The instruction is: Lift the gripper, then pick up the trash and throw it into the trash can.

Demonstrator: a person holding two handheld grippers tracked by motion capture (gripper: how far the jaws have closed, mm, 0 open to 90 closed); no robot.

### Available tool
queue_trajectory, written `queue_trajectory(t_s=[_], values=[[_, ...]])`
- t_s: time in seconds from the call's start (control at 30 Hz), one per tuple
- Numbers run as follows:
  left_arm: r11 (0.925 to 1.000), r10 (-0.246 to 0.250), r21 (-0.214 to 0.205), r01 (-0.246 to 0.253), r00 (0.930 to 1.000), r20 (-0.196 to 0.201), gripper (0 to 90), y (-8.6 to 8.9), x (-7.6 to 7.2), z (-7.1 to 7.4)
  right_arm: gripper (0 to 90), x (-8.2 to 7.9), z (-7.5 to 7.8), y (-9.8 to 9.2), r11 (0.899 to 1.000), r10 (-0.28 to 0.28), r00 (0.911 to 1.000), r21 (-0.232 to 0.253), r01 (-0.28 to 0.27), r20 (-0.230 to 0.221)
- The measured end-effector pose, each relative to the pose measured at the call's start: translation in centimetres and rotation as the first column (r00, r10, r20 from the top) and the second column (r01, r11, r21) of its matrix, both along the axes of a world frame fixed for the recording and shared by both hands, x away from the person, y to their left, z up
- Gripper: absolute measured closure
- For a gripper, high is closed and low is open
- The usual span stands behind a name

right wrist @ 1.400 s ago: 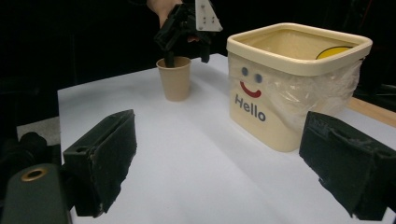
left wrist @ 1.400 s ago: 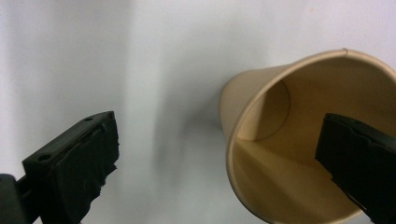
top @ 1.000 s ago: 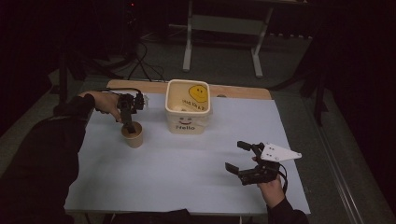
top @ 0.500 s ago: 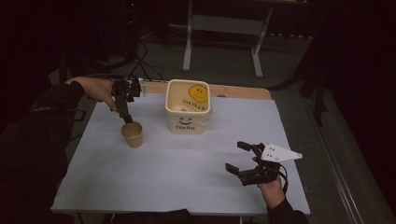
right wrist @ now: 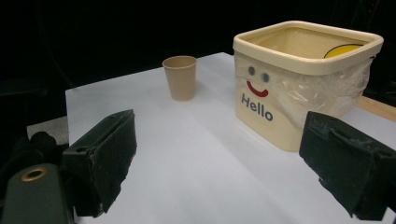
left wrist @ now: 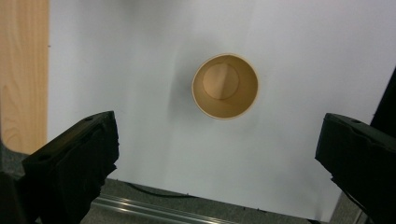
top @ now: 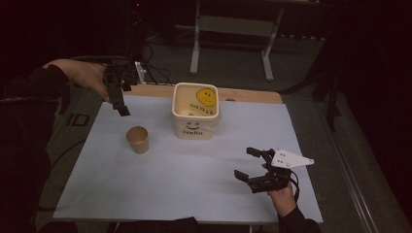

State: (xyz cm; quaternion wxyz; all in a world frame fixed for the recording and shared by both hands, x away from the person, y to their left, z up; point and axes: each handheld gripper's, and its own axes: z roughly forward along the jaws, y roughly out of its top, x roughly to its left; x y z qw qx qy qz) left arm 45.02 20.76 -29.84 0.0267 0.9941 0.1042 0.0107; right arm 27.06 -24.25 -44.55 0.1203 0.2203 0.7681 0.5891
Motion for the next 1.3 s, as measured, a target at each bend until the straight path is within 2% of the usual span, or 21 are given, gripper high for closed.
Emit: queue_trajectory(t_s=[0.17, 0.27, 0.37, 0.67, 0.7, 0.73, 0.97, 1.13, 1.27, 1.3], values=[[0.9998, -0.005, 0.017, 0.005, 0.9999, 0.014, 0.3, -0.1, -0.7, 1.3, 10.8, 0.0, 0.0, 0.1, 1.000, 0.005, 1.0000, -0.001, -0.005, 0.000], [0.9999, -0.010, 0.008, 0.010, 0.9998, 0.017, 0.3, -0.1, -1.0, 2.1, 10.8, 0.0, 0.0, 0.1, 1.000, 0.007, 1.0000, -0.002, -0.007, -0.001], [0.9998, -0.014, 0.014, 0.014, 0.9999, 0.009, 0.3, -0.3, -1.1, 2.1, 10.8, 0.0, 0.0, 0.2, 1.000, 0.011, 0.9999, -0.003, -0.011, -0.003], [0.9989, -0.044, 0.012, 0.044, 0.9990, 0.000, 0.4, -1.2, -1.1, 1.4, 10.8, -0.1, 0.0, 0.1, 1.000, 0.012, 0.9999, -0.004, -0.012, -0.002], [0.9986, -0.050, 0.018, 0.050, 0.9986, 0.014, 0.4, -1.3, -1.1, 1.3, 10.8, -0.1, 0.1, 0.1, 1.000, 0.012, 0.9999, -0.003, -0.012, -0.001], [0.9984, -0.054, 0.014, 0.054, 0.9985, 0.003, 0.3, -1.4, -1.0, 1.2, 10.8, -0.2, 0.1, 0.1, 1.000, 0.013, 0.9999, -0.003, -0.013, 0.000], [0.9982, -0.052, 0.029, 0.052, 0.9987, 0.002, 0.4, -1.8, -1.0, 0.5, 10.8, -0.2, 0.1, 0.1, 1.000, 0.016, 0.9999, 0.000, -0.016, 0.000], [0.9979, -0.063, 0.012, 0.063, 0.9980, 0.009, 0.4, -2.1, -1.1, 0.4, 10.8, -0.3, 0.2, 0.1, 1.000, 0.020, 0.9998, 0.003, -0.020, 0.005], [0.9983, -0.057, 0.012, 0.057, 0.9984, 0.000, 0.3, -2.2, -1.1, -0.3, 10.8, -0.3, 0.2, 0.1, 1.000, 0.021, 0.9998, 0.004, -0.021, 0.003], [0.9981, -0.061, 0.009, 0.061, 0.9981, 0.010, 0.3, -2.2, -1.1, -0.6, 10.7, -0.3, 0.2, 0.1, 1.000, 0.025, 0.9997, 0.006, -0.025, -0.001]])
